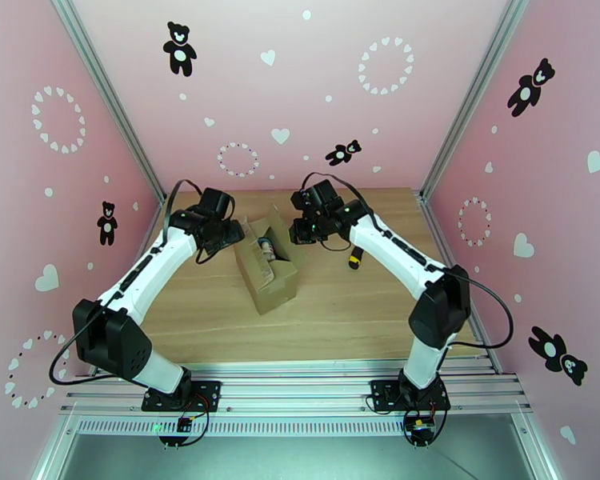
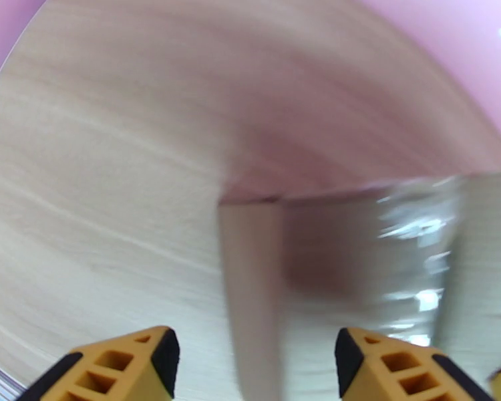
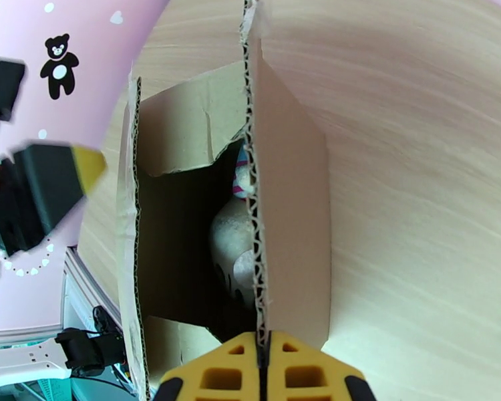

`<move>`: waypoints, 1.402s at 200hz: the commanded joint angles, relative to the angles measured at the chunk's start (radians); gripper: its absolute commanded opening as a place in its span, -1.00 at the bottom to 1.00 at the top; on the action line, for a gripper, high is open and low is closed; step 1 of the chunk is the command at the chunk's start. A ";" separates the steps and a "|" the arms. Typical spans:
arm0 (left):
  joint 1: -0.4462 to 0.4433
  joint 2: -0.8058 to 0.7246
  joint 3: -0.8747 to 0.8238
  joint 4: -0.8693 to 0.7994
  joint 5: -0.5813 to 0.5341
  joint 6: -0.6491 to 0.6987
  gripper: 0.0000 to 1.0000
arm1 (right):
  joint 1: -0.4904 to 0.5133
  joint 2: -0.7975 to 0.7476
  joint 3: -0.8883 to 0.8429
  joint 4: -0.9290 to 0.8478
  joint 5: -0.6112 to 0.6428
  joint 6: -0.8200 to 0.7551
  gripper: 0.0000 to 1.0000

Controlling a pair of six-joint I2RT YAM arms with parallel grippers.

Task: Unpack the express box

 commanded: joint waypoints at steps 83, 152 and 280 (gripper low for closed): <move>-0.201 0.239 0.357 -0.313 -0.121 -0.008 0.38 | 0.072 -0.154 -0.180 0.079 0.284 0.171 -1.00; -0.267 0.338 0.490 -0.418 -0.193 -0.010 0.37 | 0.086 -0.149 -0.181 0.084 0.312 0.167 -1.00; -0.311 0.399 0.541 -0.425 -0.197 -0.012 0.38 | 0.086 -0.146 -0.180 0.092 0.321 0.169 -1.00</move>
